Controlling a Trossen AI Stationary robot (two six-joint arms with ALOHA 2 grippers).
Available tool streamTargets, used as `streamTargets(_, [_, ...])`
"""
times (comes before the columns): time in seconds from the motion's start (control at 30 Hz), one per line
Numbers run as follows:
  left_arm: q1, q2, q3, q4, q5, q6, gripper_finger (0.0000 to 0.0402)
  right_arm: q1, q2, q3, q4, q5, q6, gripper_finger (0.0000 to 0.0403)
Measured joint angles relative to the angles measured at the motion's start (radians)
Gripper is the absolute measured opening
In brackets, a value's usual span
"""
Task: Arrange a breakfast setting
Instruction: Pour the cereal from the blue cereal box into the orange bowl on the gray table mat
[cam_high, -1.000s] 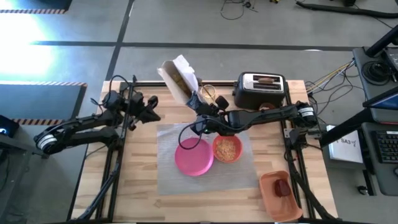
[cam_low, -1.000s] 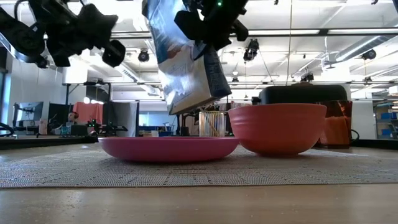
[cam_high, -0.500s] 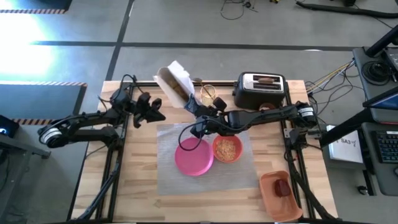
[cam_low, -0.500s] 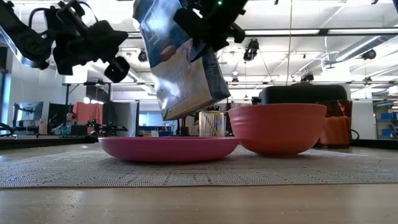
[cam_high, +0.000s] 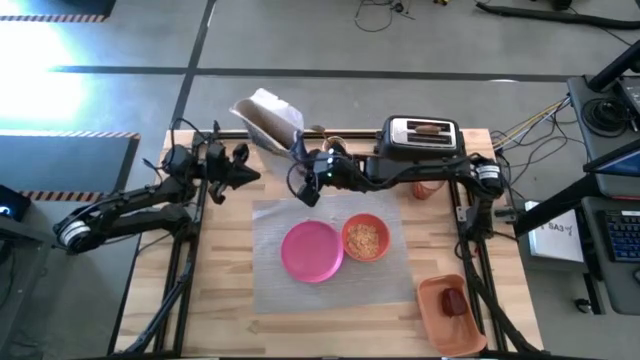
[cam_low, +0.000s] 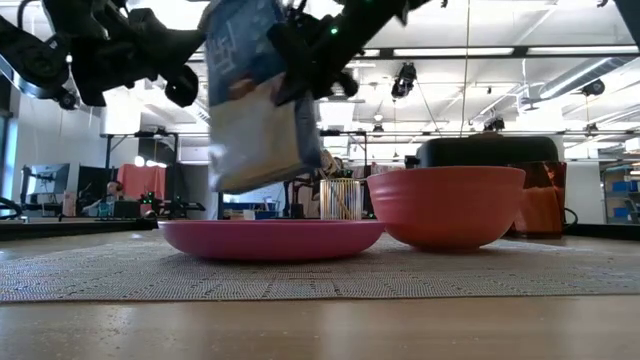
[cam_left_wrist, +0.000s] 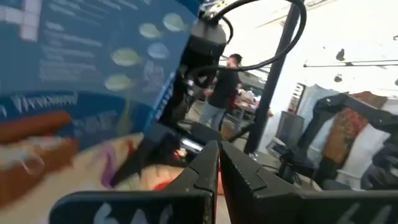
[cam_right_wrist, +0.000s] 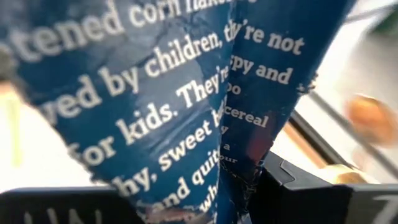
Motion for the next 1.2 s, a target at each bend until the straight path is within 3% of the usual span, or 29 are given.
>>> streamTargets(0.17, [0.001,-0.008,0.0,0.001,-0.022,0.047,0.0,-0.041,0.072,-0.007,0.104,-0.105,-0.023,0.0105])
streamTargets(0.73, [-0.004,-0.159,0.0,0.101,-0.054,0.253,0.0,-0.097,0.277,0.047,0.407,-0.112,-0.071,0.0105])
streamTargets(0.83, [-0.004,-0.175,0.0,0.101,-0.053,0.236,0.0,-0.101,0.304,0.066,0.406,-0.113,-0.099,0.0105])
streamTargets(1.07, [-0.004,-0.158,0.006,0.098,-0.053,0.022,0.0,-0.102,0.357,0.119,0.401,-0.114,-0.153,0.0105])
streamTargets(1.2, [-0.004,-0.133,0.027,0.098,-0.053,0.054,0.0,-0.108,0.378,0.15,0.399,-0.114,-0.159,0.0106])
